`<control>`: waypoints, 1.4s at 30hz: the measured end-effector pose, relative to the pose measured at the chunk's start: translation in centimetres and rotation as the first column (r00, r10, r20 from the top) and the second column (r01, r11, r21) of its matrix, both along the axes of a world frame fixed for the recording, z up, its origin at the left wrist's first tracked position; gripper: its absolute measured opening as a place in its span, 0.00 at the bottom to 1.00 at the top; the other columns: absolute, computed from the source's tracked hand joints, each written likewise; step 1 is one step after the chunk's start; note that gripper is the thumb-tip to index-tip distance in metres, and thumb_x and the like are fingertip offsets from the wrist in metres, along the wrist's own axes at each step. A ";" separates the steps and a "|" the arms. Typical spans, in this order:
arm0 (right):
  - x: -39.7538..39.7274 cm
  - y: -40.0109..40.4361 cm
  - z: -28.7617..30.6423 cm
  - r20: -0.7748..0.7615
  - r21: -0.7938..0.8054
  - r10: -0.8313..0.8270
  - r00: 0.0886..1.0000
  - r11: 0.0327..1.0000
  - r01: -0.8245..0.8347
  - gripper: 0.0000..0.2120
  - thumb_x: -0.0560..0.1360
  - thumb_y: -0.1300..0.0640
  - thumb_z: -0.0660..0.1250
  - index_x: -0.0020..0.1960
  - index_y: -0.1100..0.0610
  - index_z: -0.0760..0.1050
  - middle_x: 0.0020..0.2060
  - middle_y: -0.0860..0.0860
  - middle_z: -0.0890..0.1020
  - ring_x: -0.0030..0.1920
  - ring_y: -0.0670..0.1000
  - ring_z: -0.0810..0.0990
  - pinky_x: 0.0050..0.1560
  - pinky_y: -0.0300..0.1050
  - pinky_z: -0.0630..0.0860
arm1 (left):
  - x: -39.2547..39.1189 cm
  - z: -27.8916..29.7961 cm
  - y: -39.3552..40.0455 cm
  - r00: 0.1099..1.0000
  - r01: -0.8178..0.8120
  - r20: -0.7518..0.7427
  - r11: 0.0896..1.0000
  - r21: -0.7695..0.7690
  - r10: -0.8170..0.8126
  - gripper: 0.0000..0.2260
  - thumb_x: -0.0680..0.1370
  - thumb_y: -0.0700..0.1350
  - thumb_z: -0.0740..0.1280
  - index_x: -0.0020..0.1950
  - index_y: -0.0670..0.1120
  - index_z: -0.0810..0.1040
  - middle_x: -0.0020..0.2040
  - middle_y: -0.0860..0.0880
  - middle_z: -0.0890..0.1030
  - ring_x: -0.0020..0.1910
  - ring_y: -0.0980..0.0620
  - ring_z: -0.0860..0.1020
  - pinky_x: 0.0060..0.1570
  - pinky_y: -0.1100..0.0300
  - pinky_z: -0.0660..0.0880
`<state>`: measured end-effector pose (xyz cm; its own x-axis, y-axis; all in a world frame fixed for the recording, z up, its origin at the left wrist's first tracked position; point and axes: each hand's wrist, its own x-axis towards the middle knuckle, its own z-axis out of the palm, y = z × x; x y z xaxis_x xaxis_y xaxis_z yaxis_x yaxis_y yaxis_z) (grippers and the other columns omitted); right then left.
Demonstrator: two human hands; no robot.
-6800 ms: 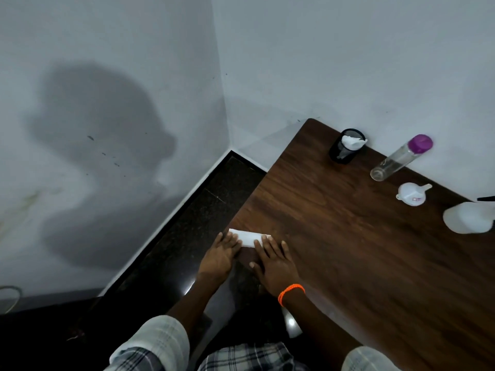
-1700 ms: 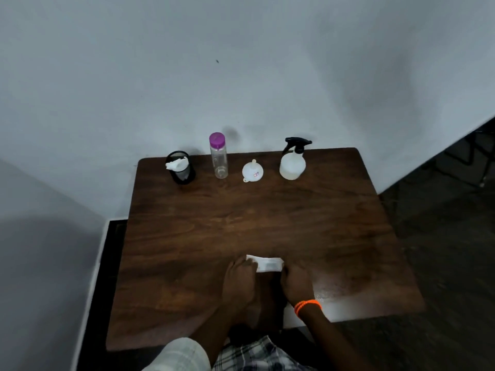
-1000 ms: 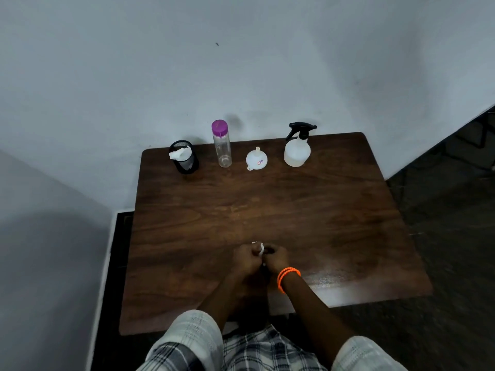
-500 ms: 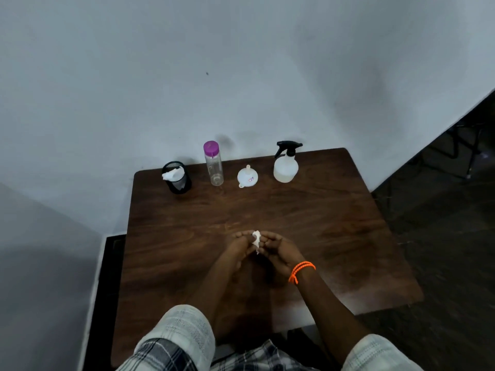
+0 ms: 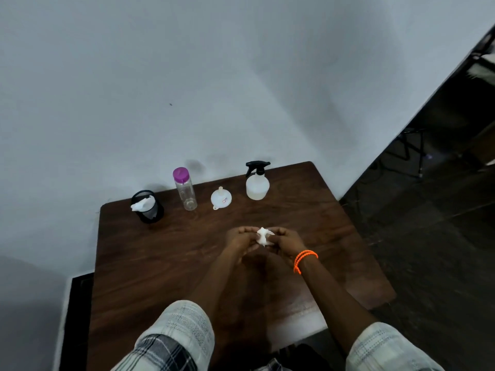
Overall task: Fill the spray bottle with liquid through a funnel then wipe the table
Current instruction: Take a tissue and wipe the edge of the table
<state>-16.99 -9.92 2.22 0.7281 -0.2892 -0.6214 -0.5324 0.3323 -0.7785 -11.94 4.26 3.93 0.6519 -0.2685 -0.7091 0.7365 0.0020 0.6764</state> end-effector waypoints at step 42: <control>-5.3 -48.0 -3.9 -0.166 -0.575 -0.264 0.950 0.809 0.124 0.14 0.67 0.65 0.77 0.51 0.53 0.87 0.42 0.52 0.88 0.42 0.49 0.84 0.47 0.44 0.81 | -0.1 -7.2 -50.4 0.468 0.759 0.224 0.519 0.392 -0.855 0.15 0.62 0.54 0.69 0.47 0.57 0.85 0.48 0.45 0.86 0.52 0.48 0.84 0.50 0.54 0.79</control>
<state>-22.30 -57.95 -1.66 0.4780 -0.7527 -0.4527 -0.6874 0.0002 -0.7262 -12.00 -46.12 -3.24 0.4217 -0.6872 -0.5916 0.0407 -0.6374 0.7694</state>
